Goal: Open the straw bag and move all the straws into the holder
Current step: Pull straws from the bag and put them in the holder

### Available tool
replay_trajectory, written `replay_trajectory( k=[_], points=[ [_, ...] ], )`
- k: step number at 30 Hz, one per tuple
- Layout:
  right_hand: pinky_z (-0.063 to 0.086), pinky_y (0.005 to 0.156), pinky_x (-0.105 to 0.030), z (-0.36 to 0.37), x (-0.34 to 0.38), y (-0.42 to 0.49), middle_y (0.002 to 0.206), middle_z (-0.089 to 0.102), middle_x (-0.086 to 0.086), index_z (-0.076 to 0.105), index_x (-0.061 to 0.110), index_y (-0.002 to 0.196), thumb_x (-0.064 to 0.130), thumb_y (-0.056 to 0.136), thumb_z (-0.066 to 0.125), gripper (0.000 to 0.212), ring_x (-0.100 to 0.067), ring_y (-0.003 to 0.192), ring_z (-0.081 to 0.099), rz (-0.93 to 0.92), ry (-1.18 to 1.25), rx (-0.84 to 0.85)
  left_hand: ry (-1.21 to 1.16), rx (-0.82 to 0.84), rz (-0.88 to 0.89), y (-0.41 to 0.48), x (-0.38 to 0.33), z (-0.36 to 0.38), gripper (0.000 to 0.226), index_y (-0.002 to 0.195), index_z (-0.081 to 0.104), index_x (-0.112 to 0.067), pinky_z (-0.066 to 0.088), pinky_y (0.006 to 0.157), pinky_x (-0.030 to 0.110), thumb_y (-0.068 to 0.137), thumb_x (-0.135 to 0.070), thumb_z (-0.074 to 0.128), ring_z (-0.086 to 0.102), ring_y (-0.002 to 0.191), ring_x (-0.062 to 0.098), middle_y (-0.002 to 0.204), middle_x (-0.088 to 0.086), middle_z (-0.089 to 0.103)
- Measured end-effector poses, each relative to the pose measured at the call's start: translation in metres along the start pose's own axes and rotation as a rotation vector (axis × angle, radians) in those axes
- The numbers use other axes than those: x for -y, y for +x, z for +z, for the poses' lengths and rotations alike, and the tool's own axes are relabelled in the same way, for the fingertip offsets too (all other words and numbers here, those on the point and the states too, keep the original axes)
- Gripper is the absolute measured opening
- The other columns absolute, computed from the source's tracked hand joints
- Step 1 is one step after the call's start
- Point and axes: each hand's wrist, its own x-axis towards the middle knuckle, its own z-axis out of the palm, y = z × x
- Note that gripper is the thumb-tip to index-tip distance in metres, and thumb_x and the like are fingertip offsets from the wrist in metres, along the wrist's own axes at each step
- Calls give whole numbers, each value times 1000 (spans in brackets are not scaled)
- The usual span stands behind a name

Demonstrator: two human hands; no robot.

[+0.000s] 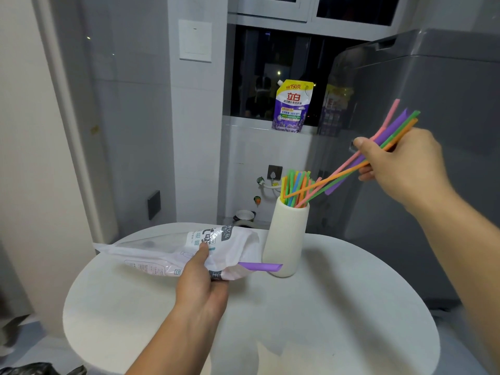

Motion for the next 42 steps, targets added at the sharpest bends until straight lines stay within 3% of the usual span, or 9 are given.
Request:
replay_trajectory(
  k=[6, 9, 15, 20, 25, 29, 33, 37, 42],
  points=[
    [50, 58, -22, 4, 7, -5, 71, 70, -5, 63, 12, 84, 39, 93, 65, 28, -15, 59, 70, -62, -124, 59, -12, -1, 5, 3, 1, -1, 14, 116, 66, -8, 62, 75, 41, 108, -15, 57, 80, 72, 21, 107, 10, 77],
    [50, 59, -24, 11, 11, -5, 71, 70, -7, 66, 8, 86, 39, 94, 64, 32, -17, 60, 71, -96, -156, 79, -9, 9, 9, 2, 2, 0, 13, 112, 67, -8, 66, 69, 38, 108, -15, 57, 80, 65, 19, 92, 8, 81],
    [51, 61, -24, 26, 21, 1, 78, 69, -5, 65, 10, 88, 39, 94, 64, 29, -15, 67, 69, -111, -123, 136, -4, 5, 23, -1, 0, 2, 13, 108, 66, -8, 57, 84, 39, 109, -14, 55, 78, 60, 18, 75, 5, 81],
    [51, 62, -26, 36, 21, 7, 84, 68, -6, 62, 15, 89, 39, 93, 65, 25, -20, 75, 69, -86, -104, 165, 3, 9, 23, -3, 0, 3, 14, 109, 65, -7, 64, 51, 32, 109, -14, 54, 78, 59, 17, 76, 6, 81],
    [51, 55, -23, 42, 12, 11, 85, 70, -9, 66, 9, 93, 40, 92, 65, 31, -17, 68, 70, -36, -97, 178, 9, -13, 20, -5, 1, 5, 15, 118, 65, -8, 57, 43, 25, 109, -14, 54, 76, 73, 21, 98, 8, 76],
    [52, 55, -25, 49, 5, 16, 84, 70, -10, 66, 8, 92, 41, 92, 66, 33, -19, 67, 70, -1, -107, 193, 15, -22, 23, -4, 2, 5, 16, 119, 66, -9, 61, 48, 27, 108, -13, 56, 75, 77, 19, 98, 7, 78],
    [57, 61, -29, 58, -1, 22, 85, 70, -11, 66, 7, 93, 40, 92, 65, 33, -20, 69, 71, 17, -121, 230, 13, -7, 28, -4, 4, 3, 12, 110, 68, -10, 61, 55, 29, 107, -11, 56, 78, 60, 16, 77, 3, 81],
    [55, 58, -27, 70, -2, 26, 84, 68, -7, 64, 9, 97, 38, 92, 65, 29, -16, 66, 69, 22, -139, 291, 23, -9, 39, -3, 4, 2, 12, 109, 67, -10, 59, 64, 35, 107, -11, 56, 77, 58, 15, 74, 3, 81],
    [53, 55, -24, 88, -11, 26, 93, 70, -6, 62, 12, 102, 38, 91, 66, 28, -14, 67, 67, 52, -160, 395, 8, -5, 37, -1, 5, 0, 13, 114, 68, -10, 63, 55, 32, 106, -11, 57, 78, 61, 16, 83, 5, 82]
  ],
)
